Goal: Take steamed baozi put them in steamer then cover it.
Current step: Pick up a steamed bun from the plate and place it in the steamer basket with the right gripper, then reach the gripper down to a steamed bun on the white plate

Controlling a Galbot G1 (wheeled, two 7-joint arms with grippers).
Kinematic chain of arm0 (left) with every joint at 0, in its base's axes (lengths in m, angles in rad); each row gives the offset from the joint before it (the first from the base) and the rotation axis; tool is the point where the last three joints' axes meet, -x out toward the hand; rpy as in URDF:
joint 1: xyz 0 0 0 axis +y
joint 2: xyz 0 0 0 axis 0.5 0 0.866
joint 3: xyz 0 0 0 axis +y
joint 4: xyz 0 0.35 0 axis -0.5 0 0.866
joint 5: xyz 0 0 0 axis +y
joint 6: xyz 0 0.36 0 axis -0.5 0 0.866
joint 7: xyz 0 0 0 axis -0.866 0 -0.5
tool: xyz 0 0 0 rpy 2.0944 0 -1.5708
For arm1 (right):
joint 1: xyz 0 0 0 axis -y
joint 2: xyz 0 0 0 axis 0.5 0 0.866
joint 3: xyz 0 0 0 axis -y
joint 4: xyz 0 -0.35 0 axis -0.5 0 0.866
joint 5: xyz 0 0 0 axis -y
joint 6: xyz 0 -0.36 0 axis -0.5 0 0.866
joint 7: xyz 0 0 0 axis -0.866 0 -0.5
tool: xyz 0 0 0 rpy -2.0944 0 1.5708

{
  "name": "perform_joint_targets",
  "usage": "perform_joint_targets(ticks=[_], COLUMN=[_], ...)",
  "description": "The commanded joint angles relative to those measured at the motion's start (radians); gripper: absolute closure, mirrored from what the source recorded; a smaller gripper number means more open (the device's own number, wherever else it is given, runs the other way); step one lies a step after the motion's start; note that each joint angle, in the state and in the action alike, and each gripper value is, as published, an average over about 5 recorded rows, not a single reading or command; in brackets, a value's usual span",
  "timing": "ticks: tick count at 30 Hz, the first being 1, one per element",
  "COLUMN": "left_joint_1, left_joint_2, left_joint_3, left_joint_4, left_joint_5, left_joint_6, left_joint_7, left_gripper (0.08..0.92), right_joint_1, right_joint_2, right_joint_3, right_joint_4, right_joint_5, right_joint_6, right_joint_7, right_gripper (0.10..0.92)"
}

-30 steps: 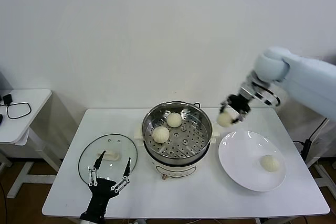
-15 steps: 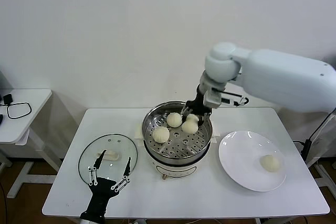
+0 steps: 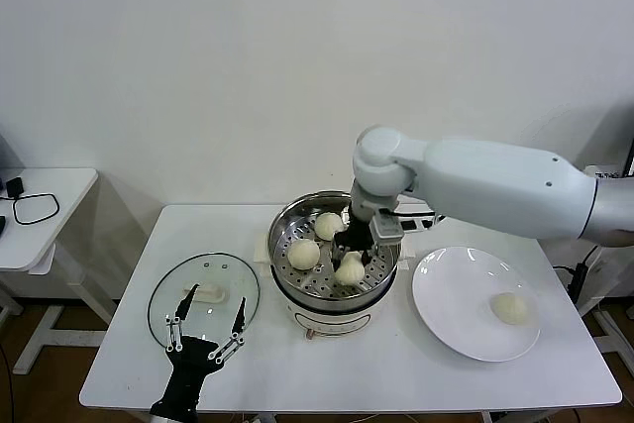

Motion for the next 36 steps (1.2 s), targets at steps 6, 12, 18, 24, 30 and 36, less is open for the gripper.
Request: perform_joint_targets(ticks=[6, 12, 18, 24, 30, 36], left_joint_1=[-0.003, -0.005, -0.006, -0.006, -0.008, -0.006], left_joint_2=[-0.002, -0.001, -0.001, -0.001, 0.0, 0.001], left_joint_3=[-0.001, -0.004, -0.004, -0.003, -0.002, 0.002], left_joint_4=[0.005, 0.009, 0.011, 0.012, 0.011, 0.003], left_joint_5=[-0.001, -0.002, -0.003, -0.001, 0.002, 0.005], left_joint_6=[-0.004, -0.005, -0.005, -0.004, -0.003, -0.002], left_joint_7=[-0.001, -0.001, -0.001, 0.001, 0.002, 0.003], left_gripper=[0.177, 0.177, 0.177, 0.177, 0.177, 0.177], right_joint_1=[-0.074, -0.08, -0.066, 0.004, 0.067, 0.12], right_joint_2=[0.024, 0.036, 0.025, -0.052, -0.187, -0.318], right_joint_3=[0.006, 0.005, 0.029, 0.123, 0.205, 0.155], right_joint_4=[-0.018, -0.031, -0.021, 0.003, -0.065, -0.252], right_joint_5=[-0.1, -0.109, -0.099, 0.016, 0.233, 0.473], right_joint_6=[0.042, 0.036, 0.014, -0.062, -0.3, -0.643], right_joint_7=[0.023, 0.041, 0.056, -0.04, -0.16, -0.233], right_gripper=[0.404, 0.332, 0.215, 0.203, 0.203, 0.203])
